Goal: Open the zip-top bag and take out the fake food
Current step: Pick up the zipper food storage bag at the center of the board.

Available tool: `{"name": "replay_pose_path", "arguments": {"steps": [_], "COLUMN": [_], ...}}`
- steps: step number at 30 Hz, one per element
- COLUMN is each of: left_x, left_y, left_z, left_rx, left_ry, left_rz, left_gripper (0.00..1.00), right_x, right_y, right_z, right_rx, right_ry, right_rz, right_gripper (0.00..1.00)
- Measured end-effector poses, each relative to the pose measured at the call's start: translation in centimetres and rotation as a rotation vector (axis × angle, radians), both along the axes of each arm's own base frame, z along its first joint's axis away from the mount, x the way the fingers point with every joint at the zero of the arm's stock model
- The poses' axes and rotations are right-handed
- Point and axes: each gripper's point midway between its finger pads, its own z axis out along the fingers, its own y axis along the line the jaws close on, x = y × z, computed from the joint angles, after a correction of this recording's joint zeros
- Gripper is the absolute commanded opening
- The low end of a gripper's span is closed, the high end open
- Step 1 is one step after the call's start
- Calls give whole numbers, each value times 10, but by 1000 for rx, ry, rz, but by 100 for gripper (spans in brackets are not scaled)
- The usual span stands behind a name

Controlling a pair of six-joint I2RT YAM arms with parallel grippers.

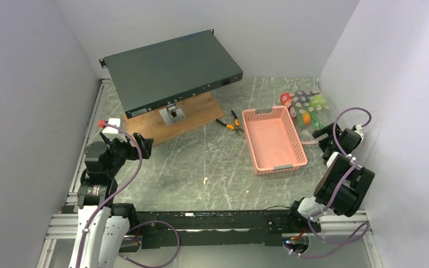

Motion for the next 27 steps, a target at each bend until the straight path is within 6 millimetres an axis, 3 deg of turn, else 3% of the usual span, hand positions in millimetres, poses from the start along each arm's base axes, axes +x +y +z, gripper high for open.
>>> {"name": "replay_pose_path", "arguments": {"steps": [1,4,6,10,13,15,20,27], "left_x": [0,1,1,2,2,2,2,2], "left_y": [0,0,0,0,0,0,0,0], "left_z": [0,-1,-2,-3,-3,-3,-3,-4], "left_rx": [0,0,0,0,0,0,0,0], "left_ry": [1,5,8,13,13,13,13,15], "left_rz": [0,0,0,0,0,0,0,0], "left_gripper": [99,99,99,99,99,99,99,99], "right_x": [4,12,18,24,25,26,31,47], "right_y": [-3,-5,-2,5,3,4,16,46], "right_z": [0,-1,-2,-1,16,37,116,188], "right_rx": [-4,-12,-6,25,6,-27,-175,-340], "right_ry": [-6,-32,-55,-101,-154,-210,-404,-538], "right_rz": [-2,17,53,126,144,155,212,325], "right_gripper": [69,21,2,0,0,0,0,0]}}
